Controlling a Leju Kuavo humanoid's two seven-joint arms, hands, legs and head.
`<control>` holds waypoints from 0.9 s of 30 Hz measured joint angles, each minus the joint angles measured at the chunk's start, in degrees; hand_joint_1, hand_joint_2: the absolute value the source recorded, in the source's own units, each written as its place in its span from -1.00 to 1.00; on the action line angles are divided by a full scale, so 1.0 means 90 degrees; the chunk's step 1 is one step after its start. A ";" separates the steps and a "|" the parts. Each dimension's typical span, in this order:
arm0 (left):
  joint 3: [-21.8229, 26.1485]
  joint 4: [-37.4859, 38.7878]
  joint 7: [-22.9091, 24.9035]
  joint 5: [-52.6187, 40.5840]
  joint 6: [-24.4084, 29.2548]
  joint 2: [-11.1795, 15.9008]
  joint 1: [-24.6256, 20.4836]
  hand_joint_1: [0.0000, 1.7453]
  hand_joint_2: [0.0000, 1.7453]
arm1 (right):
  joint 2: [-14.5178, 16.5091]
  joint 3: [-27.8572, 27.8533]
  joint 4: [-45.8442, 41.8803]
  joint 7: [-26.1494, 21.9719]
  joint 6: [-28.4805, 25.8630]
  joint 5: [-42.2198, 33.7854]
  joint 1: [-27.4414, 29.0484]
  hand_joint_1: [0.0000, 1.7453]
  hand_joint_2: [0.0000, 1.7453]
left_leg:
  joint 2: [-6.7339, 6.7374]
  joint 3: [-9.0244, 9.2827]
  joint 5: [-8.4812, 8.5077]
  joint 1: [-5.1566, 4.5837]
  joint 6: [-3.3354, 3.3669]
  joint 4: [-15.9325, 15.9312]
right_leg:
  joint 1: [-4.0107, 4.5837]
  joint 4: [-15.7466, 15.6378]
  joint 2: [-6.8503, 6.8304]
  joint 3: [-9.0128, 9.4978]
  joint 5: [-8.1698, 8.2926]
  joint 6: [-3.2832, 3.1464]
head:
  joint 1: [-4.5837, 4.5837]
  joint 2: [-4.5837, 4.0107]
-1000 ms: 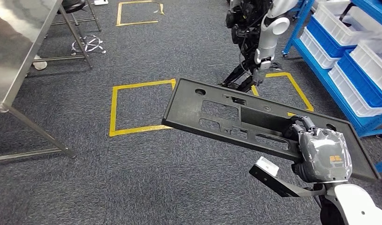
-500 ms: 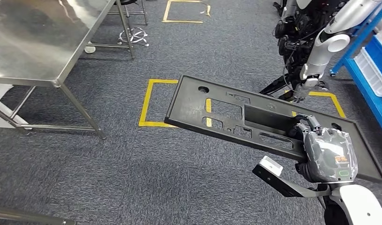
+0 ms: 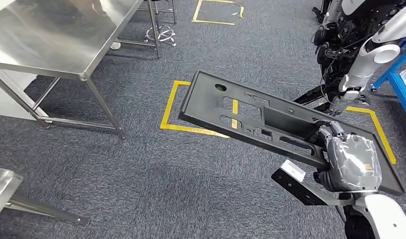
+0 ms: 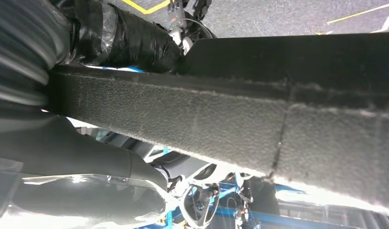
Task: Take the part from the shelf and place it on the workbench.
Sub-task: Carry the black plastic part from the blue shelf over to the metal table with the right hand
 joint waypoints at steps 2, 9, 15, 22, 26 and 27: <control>0.0000 0.0000 -0.0001 0.0000 0.0001 -0.0010 0.0001 -1.00 1.00 | 0.0002 -0.0010 0.0000 0.0002 -0.0002 0.0000 0.0001 1.00 1.00 | -0.0002 -0.0052 0.0081 0.0011 0.0107 -0.0029 | -0.0014 0.0242 0.0057 -0.0106 -0.0238 0.0059 | 0.0008 0.0000; -0.0002 0.0000 -0.0001 0.0000 0.0002 -0.0030 -0.0009 -1.00 1.00 | 0.0016 -0.0020 0.0006 0.0003 -0.0004 0.0000 0.0017 1.00 1.00 | -0.0028 -0.0479 0.0428 -0.0059 0.0193 -0.0035 | -0.0005 0.1392 0.0185 -0.0250 -0.0890 0.0026 | 0.0028 0.0000; -0.0003 0.0000 -0.0006 -0.0002 -0.0002 -0.0045 -0.0018 -1.00 1.00 | 0.0019 -0.0055 0.0002 -0.0007 -0.0012 0.0008 -0.0032 1.00 1.00 | -0.0075 -0.0661 0.0764 -0.0059 0.0016 -0.0080 | 0.0099 -0.0212 0.0188 0.0682 -0.0513 -0.0153 | 0.0043 0.0000; -0.0006 0.0000 0.0006 -0.0020 -0.0015 -0.0005 -0.0010 -1.00 1.00 | 0.0043 -0.0048 0.0016 -0.0046 -0.0014 0.0016 -0.0056 1.00 1.00 | -0.0052 -0.0980 -0.0581 -0.0002 -0.0168 0.1669 | 0.0059 -0.0316 0.0086 0.0215 -0.0022 -0.0286 | 0.0049 0.0000; -0.0007 -0.0001 -0.0001 -0.0026 -0.0016 0.0007 -0.0020 -1.00 1.00 | 0.0077 -0.0042 0.0017 -0.0063 -0.0014 0.0021 -0.0060 1.00 1.00 | -0.0023 0.0019 -0.0143 0.0031 -0.0208 0.0755 | 0.0035 -0.0161 0.0083 -0.0146 0.0198 -0.0185 | 0.0046 0.0000; -0.0008 -0.0001 -0.0005 -0.0030 -0.0018 0.0011 -0.0030 -1.00 1.00 | 0.0079 -0.0043 0.0016 -0.0067 -0.0014 0.0023 -0.0062 1.00 1.00 | -0.0022 0.0301 -0.0217 0.0027 -0.0185 0.0341 | 0.0035 -0.0104 0.0079 -0.0225 0.0238 -0.0146 | 0.0048 0.0000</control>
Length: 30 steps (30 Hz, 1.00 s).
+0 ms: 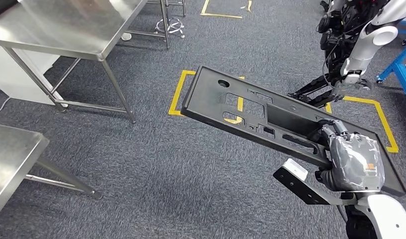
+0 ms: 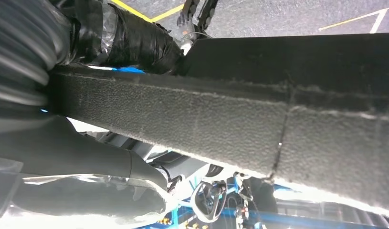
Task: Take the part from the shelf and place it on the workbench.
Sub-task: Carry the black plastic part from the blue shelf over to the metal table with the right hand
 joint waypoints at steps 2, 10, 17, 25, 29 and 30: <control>-0.0001 -0.0001 -0.0001 -0.0006 -0.0004 0.0004 -0.0014 -1.00 1.00 | 0.0002 -0.0002 -0.0001 -0.0005 0.0000 0.0007 -0.0010 1.00 1.00 | -0.0015 0.0232 -0.0170 -0.0033 0.0075 -0.0448 | -0.0007 0.0064 -0.0017 -0.0093 0.0086 0.0086 | 0.0007 0.0000; -0.0004 0.0000 -0.0119 -0.0007 -0.0005 -0.0023 0.0013 -1.00 1.00 | -0.0001 -0.0005 0.0001 -0.0016 -0.0002 0.0012 0.0025 1.00 1.00 | -0.0039 -0.0175 0.0181 -0.0057 0.0345 -0.0509 | -0.0050 0.1935 0.0080 -0.0786 -0.0949 0.0264 | 0.0026 0.0000; -0.0002 -0.0005 -0.0152 -0.0007 -0.0005 -0.0053 0.0002 -1.00 1.00 | -0.0025 -0.0013 -0.0019 -0.0061 -0.0033 0.0043 0.0032 1.00 1.00 | -0.0326 -0.0504 0.0495 -0.0069 0.0201 -0.0501 | 0.0005 -0.0031 0.0500 0.0695 -0.0544 -0.0002 | 0.0031 0.0000; -0.0002 -0.0001 -0.0147 -0.0007 -0.0004 -0.0012 0.0026 -1.00 1.00 | -0.0019 -0.0006 -0.0026 -0.0078 -0.0078 0.0086 0.0089 1.00 1.00 | -0.0042 -0.1278 -0.0413 -0.0039 -0.0013 0.1272 | 0.0002 -0.0249 -0.0070 0.0669 -0.0426 -0.0123 | 0.0024 0.0000; -0.0002 -0.0001 -0.0155 -0.0007 0.0004 -0.0008 0.0034 -1.00 1.00 | -0.0016 -0.0004 -0.0034 -0.0125 -0.0111 0.0161 0.0145 1.00 1.00 | 0.0217 -0.0566 0.0088 -0.0039 -0.0030 0.0312 | 0.0007 -0.0175 -0.0342 0.0648 -0.0447 -0.0084 | 0.0023 0.0000; -0.0002 -0.0001 -0.0154 -0.0007 0.0009 -0.0008 0.0029 -1.00 1.00 | -0.0018 -0.0008 -0.0041 -0.0137 -0.0141 0.0195 0.0174 1.00 1.00 | 0.0340 -0.0341 0.0183 -0.0060 -0.0005 -0.0065 | 0.0018 -0.0144 -0.0403 0.0637 -0.0465 -0.0055 | 0.0025 0.0000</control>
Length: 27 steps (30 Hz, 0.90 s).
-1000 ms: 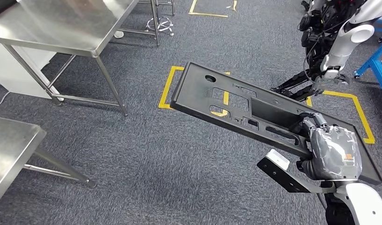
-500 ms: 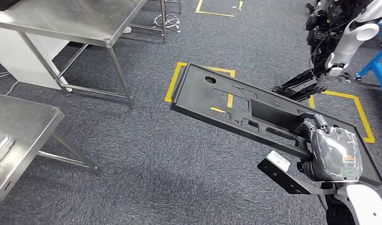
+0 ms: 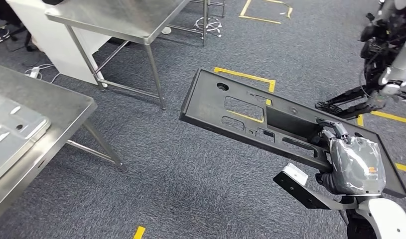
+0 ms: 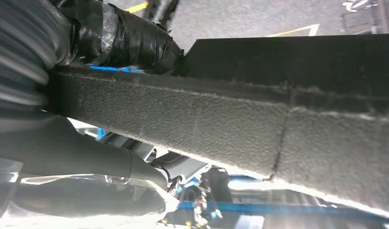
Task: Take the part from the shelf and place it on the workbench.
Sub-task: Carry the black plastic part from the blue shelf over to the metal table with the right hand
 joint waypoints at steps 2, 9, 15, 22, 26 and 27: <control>-0.0001 0.0000 0.0013 -0.0012 0.0014 -0.0001 -0.0012 -1.00 1.00 | -0.0005 -0.0009 -0.0014 -0.0022 -0.0080 0.0069 0.0078 1.00 1.00 | 0.0112 0.0162 0.0004 -0.0039 0.0080 -0.0353 | 0.0025 0.0053 -0.0137 -0.0022 -0.0025 0.0062 | 0.0007 0.0000; -0.0008 0.0000 0.0025 -0.0084 0.0095 -0.0124 0.0018 -1.00 1.00 | -0.0086 -0.0118 -0.0066 -0.0109 -0.0406 0.0190 0.0411 1.00 1.00 | -0.0368 0.0061 0.0117 0.0020 0.0329 -0.0456 | -0.0023 0.1620 0.0433 -0.0763 -0.0828 0.0264 | 0.0039 0.0000; -0.0077 -0.0001 -0.0014 -0.0183 0.0177 -0.0252 0.0006 -1.00 1.00 | -0.0169 -0.0283 -0.0074 -0.0121 -0.0528 0.0170 0.0642 1.00 1.00 | -0.0852 0.0030 0.0151 0.0020 0.0281 -0.0418 | -0.0049 0.0695 0.0865 -0.0487 -0.0031 0.0199 | 0.0039 0.0000; -0.0182 -0.0009 -0.0093 -0.0273 0.0312 -0.0349 0.0035 -1.00 1.00 | -0.0328 -0.0753 -0.0148 -0.0189 -0.0693 0.0101 0.1027 1.00 1.00 | -0.0705 -0.0319 -0.0124 0.0021 0.0056 0.0050 | -0.0061 0.0043 0.0700 -0.0255 0.0155 -0.0013 | 0.0021 0.0000; -0.0200 -0.0016 -0.0076 -0.0288 0.0292 -0.0357 0.0004 -1.00 1.00 | -0.0347 -0.0857 -0.0172 -0.0276 -0.0717 0.0117 0.1140 1.00 1.00 | -0.0342 -0.0962 -0.0776 0.0033 0.0015 0.1522 | -0.0018 0.0037 0.0345 -0.0254 0.0150 -0.0049 | 0.0019 0.0000; -0.0203 -0.0018 -0.0072 -0.0288 0.0287 -0.0361 0.0006 -1.00 1.00 | -0.0348 -0.0866 -0.0172 -0.0284 -0.0717 0.0120 0.1151 1.00 1.00 | -0.0328 -0.0898 -0.0685 0.0033 0.0014 0.1444 | -0.0014 0.0039 0.0264 -0.0253 0.0147 -0.0048 | 0.0019 0.0000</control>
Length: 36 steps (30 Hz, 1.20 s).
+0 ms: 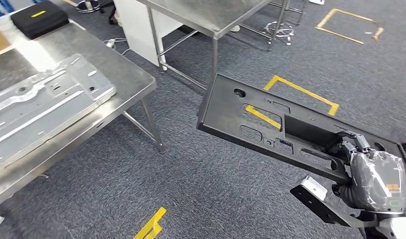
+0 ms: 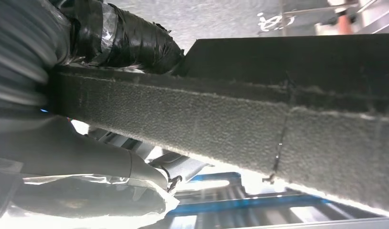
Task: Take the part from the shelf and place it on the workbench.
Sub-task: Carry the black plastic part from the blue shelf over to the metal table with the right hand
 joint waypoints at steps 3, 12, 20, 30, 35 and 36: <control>-0.0012 -0.0002 0.0004 0.0000 -0.0013 -0.0007 0.0009 -1.00 1.00 | 0.0001 -0.0033 -0.0011 -0.0016 0.0000 0.0010 0.0008 1.00 1.00 | 0.0267 0.0684 0.0542 -0.0021 0.0043 -0.1203 | 0.0019 0.0049 -0.0213 0.0000 -0.0033 0.0043 | -0.0001 0.0000; -0.0054 -0.0010 0.0213 0.0112 -0.0154 -0.0058 -0.0006 -1.00 1.00 | 0.0137 0.0168 -0.0026 -0.0197 0.0111 0.0451 -0.0241 1.00 1.00 | 0.0020 0.0894 0.0757 -0.0010 0.0314 -0.1825 | -0.0004 0.1341 0.0108 -0.0541 -0.0774 0.0329 | 0.0043 0.0000; -0.0054 -0.0011 0.0213 0.0118 -0.0141 -0.0144 -0.0024 -1.00 1.00 | 0.0234 0.0367 0.0005 -0.0198 0.0115 0.0477 -0.0386 1.00 1.00 | -0.0672 0.0853 0.0814 -0.0019 0.0230 -0.1797 | -0.0045 0.0285 0.0721 -0.0107 -0.0076 0.0221 | 0.0045 0.0000; -0.0068 -0.0038 0.0067 0.0090 -0.0090 -0.0146 -0.0017 -1.00 1.00 | 0.0321 0.0546 0.0044 -0.0117 0.0183 0.0537 -0.0394 1.00 1.00 | -0.0016 -0.0032 0.0012 0.0013 -0.0033 -0.0035 | -0.0016 0.0048 -0.0012 -0.0017 -0.0037 -0.0006 | 0.0015 0.0000; -0.0115 -0.0046 -0.0118 -0.0117 0.0168 -0.0141 -0.0058 -1.00 1.00 | 0.0351 0.0520 0.0016 -0.0115 0.0223 0.0357 -0.0370 1.00 1.00 | 0.0503 0.0881 0.0690 -0.0042 0.0063 -0.1660 | 0.0030 0.0123 -0.0360 -0.0012 -0.0085 0.0080 | 0.0025 0.0000; -0.0127 -0.0052 -0.0233 -0.0143 0.0265 -0.0141 -0.0075 -1.00 1.00 | 0.0342 0.0484 -0.0019 -0.0121 0.0268 0.0288 -0.0365 1.00 1.00 | 0.0560 0.0922 0.0693 -0.0064 0.0101 -0.1777 | 0.0045 0.0141 -0.0430 -0.0015 -0.0095 0.0114 | 0.0029 0.0000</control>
